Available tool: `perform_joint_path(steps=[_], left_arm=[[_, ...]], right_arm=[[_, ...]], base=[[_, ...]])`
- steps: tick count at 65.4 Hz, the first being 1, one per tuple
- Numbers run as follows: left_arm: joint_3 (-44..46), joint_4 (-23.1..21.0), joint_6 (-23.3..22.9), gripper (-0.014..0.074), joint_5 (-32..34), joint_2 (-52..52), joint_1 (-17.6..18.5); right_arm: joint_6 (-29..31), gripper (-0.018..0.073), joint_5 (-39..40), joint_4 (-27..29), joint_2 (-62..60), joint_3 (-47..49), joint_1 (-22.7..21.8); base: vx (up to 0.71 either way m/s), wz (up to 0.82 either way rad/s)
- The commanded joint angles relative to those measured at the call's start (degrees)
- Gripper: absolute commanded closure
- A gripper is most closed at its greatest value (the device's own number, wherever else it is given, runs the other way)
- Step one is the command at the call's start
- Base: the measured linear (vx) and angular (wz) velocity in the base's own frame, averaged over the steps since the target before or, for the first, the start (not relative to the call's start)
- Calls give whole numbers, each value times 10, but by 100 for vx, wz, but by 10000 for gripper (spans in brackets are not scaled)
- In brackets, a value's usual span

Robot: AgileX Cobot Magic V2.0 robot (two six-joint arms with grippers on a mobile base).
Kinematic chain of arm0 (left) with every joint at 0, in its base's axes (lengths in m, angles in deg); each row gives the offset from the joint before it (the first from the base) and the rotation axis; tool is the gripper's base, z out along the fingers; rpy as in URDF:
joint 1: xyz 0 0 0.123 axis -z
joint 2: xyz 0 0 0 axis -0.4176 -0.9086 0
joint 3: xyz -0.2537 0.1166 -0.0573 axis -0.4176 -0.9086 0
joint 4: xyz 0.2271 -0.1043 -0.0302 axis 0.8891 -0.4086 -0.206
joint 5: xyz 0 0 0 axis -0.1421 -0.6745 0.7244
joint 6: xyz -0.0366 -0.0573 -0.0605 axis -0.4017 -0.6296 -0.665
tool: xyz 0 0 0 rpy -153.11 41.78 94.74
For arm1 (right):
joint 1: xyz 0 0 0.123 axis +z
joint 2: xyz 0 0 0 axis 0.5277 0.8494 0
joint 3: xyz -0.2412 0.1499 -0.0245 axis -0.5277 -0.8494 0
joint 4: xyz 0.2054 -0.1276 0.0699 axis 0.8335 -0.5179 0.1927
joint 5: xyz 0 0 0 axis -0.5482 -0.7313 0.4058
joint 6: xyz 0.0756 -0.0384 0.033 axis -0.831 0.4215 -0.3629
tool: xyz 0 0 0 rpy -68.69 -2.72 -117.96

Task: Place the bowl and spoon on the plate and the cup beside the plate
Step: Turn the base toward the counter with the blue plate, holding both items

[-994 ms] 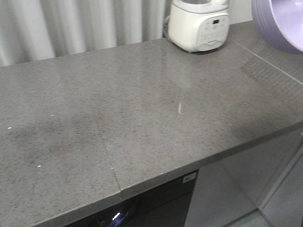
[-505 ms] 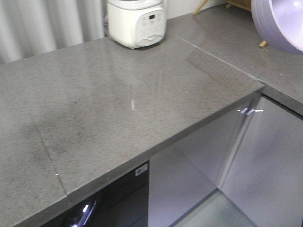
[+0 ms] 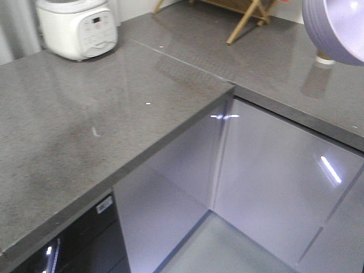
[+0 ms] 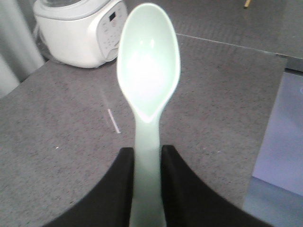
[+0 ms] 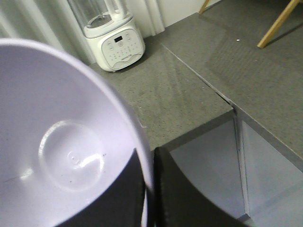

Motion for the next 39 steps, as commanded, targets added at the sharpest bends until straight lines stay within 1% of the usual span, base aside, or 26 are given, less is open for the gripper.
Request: perform_joint_path(steps=[1,39], left_arm=[[15,-7,-4,603,38,13,2],[15,-7,-4,603,38,13,2]], right_arm=[[6,565,18,38,-14,17,-2],[6,565,18,38,-14,17,-2]], base=[[-6,-47],[-8,-45]])
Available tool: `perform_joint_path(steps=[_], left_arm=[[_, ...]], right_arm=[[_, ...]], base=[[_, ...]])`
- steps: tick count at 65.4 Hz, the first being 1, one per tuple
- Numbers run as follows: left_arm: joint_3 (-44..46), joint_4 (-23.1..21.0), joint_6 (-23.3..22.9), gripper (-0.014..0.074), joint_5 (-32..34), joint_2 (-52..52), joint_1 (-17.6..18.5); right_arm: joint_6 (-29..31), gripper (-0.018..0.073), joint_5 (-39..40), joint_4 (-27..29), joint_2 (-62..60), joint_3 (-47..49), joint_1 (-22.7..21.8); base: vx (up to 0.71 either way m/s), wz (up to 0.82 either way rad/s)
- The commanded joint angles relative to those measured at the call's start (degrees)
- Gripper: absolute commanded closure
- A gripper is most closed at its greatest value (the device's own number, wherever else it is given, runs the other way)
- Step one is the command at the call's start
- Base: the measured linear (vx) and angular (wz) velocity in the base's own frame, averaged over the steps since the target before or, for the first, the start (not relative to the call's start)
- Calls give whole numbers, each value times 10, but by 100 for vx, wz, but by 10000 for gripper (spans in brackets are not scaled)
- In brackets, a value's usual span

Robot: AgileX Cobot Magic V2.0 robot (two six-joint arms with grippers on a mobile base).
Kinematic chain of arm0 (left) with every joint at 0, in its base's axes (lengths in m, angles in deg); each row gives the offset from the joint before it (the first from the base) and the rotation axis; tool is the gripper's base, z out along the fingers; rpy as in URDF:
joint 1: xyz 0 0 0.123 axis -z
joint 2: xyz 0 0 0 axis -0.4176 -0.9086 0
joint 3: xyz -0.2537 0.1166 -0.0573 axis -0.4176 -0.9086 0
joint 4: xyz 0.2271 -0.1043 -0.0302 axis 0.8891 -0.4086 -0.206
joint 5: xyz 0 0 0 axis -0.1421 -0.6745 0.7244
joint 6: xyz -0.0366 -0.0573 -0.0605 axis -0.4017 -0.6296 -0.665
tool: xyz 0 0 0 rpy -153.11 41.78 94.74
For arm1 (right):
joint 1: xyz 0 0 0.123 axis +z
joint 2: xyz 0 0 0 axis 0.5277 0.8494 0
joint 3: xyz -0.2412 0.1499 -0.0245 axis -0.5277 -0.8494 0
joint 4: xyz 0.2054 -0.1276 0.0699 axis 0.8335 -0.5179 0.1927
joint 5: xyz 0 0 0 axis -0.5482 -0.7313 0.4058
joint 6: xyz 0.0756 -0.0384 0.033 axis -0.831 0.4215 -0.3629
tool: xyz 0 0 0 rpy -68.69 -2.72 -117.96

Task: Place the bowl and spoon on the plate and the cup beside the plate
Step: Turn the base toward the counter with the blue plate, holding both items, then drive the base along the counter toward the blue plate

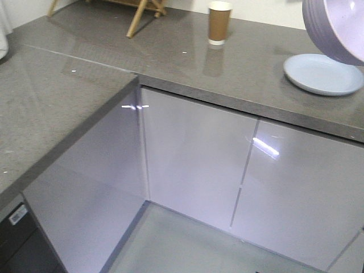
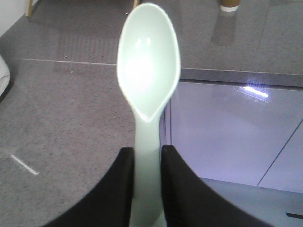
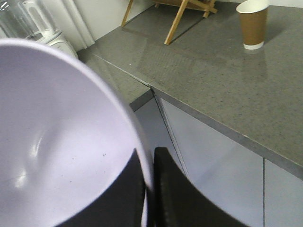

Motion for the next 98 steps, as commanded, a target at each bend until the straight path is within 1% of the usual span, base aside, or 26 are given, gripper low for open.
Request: perform_joint_path(steps=[1,54,98], left_arm=[[15,-7,-4,603,38,13,2],[15,-7,-4,603,38,13,2],[15,-7,-4,603,38,13,2]], right_arm=[[6,565,18,38,-14,17,-2],[6,565,18,37,-14,17,-2],[6,565,18,37,-14,17,-2]], base=[[-10,-42],[-8,-31],[-2,-8]])
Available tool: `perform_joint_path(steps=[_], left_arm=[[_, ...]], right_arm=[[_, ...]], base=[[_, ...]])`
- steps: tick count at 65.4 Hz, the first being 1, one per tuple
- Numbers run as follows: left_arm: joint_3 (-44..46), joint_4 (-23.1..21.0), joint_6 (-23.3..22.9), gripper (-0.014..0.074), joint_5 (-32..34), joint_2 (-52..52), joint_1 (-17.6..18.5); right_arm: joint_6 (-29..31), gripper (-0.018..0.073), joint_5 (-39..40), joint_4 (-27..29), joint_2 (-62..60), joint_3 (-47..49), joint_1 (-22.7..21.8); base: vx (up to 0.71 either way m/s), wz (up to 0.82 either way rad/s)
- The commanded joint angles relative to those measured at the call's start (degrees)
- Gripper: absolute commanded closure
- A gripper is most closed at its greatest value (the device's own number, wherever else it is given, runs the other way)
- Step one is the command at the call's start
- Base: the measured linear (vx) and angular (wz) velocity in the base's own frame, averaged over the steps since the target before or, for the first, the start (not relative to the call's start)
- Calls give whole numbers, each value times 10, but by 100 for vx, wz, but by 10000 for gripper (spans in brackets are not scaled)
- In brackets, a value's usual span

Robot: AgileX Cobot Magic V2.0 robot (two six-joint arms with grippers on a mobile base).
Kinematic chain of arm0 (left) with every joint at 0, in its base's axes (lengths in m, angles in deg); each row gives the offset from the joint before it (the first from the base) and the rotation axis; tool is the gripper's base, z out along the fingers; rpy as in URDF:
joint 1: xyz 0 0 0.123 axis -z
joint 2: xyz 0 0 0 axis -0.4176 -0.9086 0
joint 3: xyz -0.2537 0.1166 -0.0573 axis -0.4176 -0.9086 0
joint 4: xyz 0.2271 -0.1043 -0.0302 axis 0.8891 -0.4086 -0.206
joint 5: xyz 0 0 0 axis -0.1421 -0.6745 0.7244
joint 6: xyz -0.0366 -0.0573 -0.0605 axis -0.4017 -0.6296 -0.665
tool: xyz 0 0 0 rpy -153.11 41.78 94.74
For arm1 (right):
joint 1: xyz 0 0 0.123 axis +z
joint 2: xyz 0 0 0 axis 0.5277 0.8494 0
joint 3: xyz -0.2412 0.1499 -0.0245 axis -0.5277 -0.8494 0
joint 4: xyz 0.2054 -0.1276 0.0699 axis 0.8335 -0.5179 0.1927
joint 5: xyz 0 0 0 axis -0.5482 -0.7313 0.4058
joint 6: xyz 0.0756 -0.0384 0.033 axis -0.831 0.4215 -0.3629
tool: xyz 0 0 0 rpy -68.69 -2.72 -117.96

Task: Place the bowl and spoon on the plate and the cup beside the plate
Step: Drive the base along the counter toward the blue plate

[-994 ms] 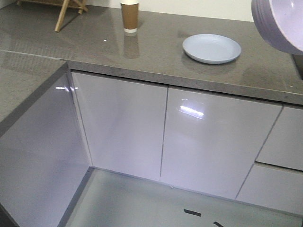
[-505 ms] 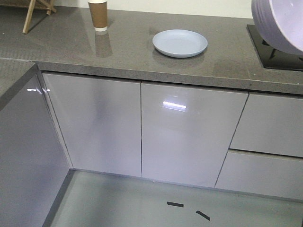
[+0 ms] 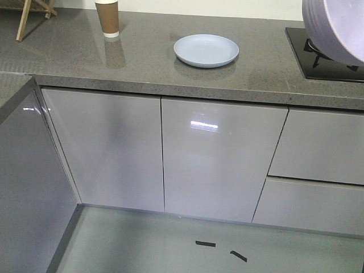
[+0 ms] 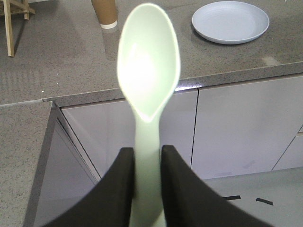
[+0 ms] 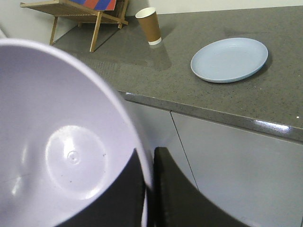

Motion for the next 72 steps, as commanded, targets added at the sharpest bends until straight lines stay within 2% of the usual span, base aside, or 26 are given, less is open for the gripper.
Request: perform_joint_path(steps=[1,72], left_arm=[[15,-7,-4,603,38,13,2],[15,-7,-4,603,36,13,2]], right_arm=[[6,565,18,37,-14,17,-2],[6,565,18,38,-15,17,-2]], base=[[0,0],[2,5]])
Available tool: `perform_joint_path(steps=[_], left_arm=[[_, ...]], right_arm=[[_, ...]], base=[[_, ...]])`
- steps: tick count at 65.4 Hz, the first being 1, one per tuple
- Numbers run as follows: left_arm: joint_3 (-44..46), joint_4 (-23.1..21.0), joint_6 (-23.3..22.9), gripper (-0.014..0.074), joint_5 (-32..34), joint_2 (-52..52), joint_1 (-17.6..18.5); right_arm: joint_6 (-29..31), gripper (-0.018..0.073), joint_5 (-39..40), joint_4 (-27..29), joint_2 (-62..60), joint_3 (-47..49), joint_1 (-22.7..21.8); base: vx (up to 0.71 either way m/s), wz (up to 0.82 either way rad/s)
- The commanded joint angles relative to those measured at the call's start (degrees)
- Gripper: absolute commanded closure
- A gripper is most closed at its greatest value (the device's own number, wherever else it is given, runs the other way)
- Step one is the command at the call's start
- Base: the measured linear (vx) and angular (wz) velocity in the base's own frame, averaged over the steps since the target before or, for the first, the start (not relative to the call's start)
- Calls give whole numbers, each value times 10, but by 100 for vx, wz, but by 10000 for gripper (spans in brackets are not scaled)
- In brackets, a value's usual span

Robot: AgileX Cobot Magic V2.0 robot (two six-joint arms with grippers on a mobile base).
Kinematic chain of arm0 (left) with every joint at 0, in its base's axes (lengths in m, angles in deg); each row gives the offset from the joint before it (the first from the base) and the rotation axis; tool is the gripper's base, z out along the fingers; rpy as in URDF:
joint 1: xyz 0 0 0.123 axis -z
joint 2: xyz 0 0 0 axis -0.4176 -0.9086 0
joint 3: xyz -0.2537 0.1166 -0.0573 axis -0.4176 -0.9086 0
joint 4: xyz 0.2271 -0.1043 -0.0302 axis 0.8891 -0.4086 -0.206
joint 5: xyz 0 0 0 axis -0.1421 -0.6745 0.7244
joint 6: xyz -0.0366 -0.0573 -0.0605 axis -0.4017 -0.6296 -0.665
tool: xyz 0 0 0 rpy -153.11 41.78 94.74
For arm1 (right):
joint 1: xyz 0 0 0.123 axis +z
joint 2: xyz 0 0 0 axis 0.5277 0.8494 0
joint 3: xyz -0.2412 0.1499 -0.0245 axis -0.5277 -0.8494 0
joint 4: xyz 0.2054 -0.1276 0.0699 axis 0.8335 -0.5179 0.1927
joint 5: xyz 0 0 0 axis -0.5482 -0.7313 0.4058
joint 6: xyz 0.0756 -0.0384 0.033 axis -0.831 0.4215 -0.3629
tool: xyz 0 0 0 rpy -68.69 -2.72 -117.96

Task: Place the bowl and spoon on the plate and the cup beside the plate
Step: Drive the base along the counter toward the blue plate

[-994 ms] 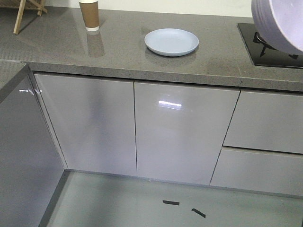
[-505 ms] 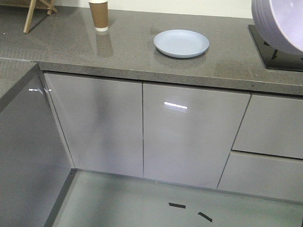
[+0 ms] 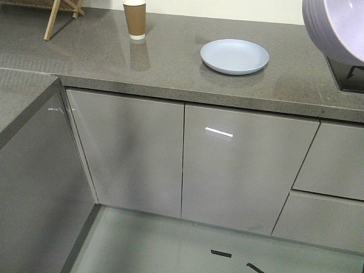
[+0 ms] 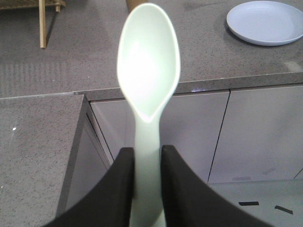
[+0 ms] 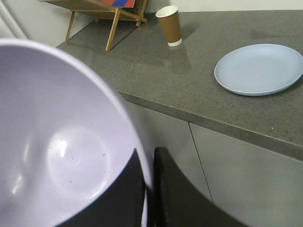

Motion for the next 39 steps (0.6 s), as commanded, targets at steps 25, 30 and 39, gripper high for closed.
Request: perform_joint_path(steps=[25,30,39], left_arm=[[15,-7,-4,603,37,13,2],[15,-7,-4,603,37,13,2],[15,-7,-4,603,37,13,2]], right_arm=[[6,565,19,38,-16,17,-2],[6,565,19,38,-16,17,-2],[6,565,19,38,-16,17,-2]], base=[[3,-9],[5,-8],[5,-4]])
